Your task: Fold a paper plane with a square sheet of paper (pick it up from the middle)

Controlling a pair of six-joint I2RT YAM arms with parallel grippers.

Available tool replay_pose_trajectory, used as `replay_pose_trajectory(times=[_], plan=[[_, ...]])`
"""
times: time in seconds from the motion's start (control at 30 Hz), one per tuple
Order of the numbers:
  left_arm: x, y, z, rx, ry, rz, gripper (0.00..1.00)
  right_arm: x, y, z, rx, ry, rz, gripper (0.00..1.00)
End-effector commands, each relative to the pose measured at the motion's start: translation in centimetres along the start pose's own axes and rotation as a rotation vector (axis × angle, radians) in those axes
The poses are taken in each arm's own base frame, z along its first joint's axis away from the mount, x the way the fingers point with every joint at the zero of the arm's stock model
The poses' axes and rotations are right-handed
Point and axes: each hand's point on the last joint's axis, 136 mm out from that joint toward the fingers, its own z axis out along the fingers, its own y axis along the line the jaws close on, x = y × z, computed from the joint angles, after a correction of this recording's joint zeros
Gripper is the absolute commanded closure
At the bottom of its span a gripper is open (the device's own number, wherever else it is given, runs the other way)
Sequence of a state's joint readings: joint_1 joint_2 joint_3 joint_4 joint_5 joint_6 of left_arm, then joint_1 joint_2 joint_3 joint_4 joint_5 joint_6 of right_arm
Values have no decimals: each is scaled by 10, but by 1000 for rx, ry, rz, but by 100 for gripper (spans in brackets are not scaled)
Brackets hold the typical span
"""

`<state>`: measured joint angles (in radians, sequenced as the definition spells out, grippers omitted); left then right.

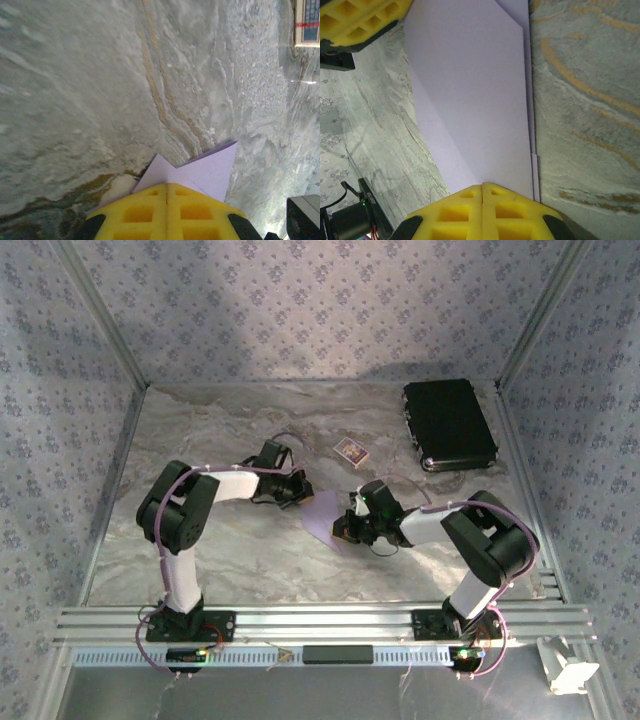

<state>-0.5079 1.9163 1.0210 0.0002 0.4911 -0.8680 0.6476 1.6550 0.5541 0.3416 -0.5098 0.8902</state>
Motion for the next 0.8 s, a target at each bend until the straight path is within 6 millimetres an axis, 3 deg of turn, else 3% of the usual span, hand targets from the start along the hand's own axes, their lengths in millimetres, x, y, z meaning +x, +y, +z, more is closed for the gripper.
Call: replay_pose_trajectory(times=[0.0,0.43,0.6,0.77], plan=[[-26,33,-4,-100,-82,-27,100,44,-60,-1,195,125,90,100],[-33,-9,-47,-18,-162,25,100,48,-54,-3,174,171,47,100],[-8,-29,-51,33,-147,79,98,45,-53,-5,178,168,43,100],[28,-39,-25,62,-50,120,99,43,-54,-6,184,156,50,100]])
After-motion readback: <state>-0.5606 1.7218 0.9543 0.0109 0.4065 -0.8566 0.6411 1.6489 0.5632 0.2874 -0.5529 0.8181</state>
